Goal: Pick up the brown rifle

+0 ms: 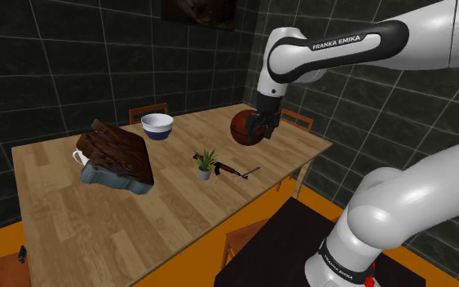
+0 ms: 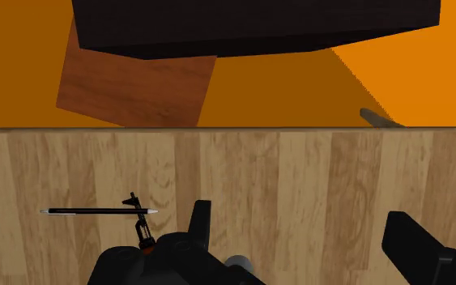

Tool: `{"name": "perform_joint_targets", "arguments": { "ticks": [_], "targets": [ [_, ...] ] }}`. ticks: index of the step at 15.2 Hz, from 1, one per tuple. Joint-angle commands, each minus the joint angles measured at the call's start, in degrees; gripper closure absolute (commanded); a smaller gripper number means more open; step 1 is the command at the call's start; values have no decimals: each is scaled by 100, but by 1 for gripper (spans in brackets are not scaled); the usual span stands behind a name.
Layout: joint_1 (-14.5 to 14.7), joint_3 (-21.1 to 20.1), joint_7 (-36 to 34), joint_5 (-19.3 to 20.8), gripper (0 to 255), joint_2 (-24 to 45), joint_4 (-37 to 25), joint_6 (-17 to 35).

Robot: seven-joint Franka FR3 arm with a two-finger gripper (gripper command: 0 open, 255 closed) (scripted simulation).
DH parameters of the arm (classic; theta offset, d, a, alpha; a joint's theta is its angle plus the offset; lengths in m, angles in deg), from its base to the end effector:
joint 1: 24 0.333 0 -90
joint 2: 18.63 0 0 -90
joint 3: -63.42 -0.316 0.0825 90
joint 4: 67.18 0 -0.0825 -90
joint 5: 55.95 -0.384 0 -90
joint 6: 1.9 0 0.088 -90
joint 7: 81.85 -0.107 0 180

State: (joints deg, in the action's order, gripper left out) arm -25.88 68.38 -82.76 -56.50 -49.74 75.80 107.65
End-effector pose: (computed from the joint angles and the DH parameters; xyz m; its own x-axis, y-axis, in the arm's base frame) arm 0.3755 -0.0457 0.4685 0.9914 -0.1237 -0.0431 -0.1260 -0.9906 -0.0529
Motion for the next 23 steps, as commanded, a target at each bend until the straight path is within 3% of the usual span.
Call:
{"name": "perform_joint_targets", "arguments": {
  "ticks": [1, 12, 23],
  "targets": [
    [-21, 68, 84, 29, 0, 405, -41, 407],
    [-81, 365, 556, -96, 0, 2779, -777, 2210],
    [-326, 381, 1086, -555, 0, 5241, -2444, 3154]
  ]
}}
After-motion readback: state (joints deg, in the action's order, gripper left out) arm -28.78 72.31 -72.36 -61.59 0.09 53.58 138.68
